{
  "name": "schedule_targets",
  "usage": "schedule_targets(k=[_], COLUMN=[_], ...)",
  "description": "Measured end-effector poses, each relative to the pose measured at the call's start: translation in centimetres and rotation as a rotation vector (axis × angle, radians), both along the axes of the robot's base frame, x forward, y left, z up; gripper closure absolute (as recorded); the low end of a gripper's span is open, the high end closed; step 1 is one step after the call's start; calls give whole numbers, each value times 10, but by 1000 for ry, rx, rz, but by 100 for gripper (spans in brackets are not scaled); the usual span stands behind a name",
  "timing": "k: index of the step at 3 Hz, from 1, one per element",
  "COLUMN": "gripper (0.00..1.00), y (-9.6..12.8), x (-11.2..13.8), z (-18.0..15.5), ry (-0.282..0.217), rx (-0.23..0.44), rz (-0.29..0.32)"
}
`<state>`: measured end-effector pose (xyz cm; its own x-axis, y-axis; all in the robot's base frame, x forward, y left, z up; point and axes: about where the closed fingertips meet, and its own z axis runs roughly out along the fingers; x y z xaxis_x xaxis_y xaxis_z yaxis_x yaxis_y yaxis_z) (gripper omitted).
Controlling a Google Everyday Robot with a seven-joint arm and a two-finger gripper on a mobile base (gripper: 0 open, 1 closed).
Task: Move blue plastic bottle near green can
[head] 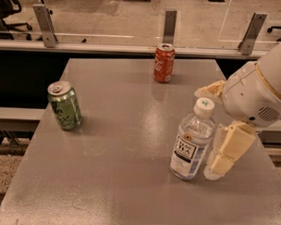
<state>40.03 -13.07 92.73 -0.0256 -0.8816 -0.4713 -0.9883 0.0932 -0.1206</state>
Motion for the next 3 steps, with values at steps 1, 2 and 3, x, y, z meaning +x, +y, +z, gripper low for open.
schedule_targets(k=[1, 2, 3], gripper=[15, 39, 63], y=[11, 20, 28], x=[1, 0, 1], z=[-6, 1, 11], ry=[2, 13, 12], rx=[45, 118, 162], rz=[13, 25, 33])
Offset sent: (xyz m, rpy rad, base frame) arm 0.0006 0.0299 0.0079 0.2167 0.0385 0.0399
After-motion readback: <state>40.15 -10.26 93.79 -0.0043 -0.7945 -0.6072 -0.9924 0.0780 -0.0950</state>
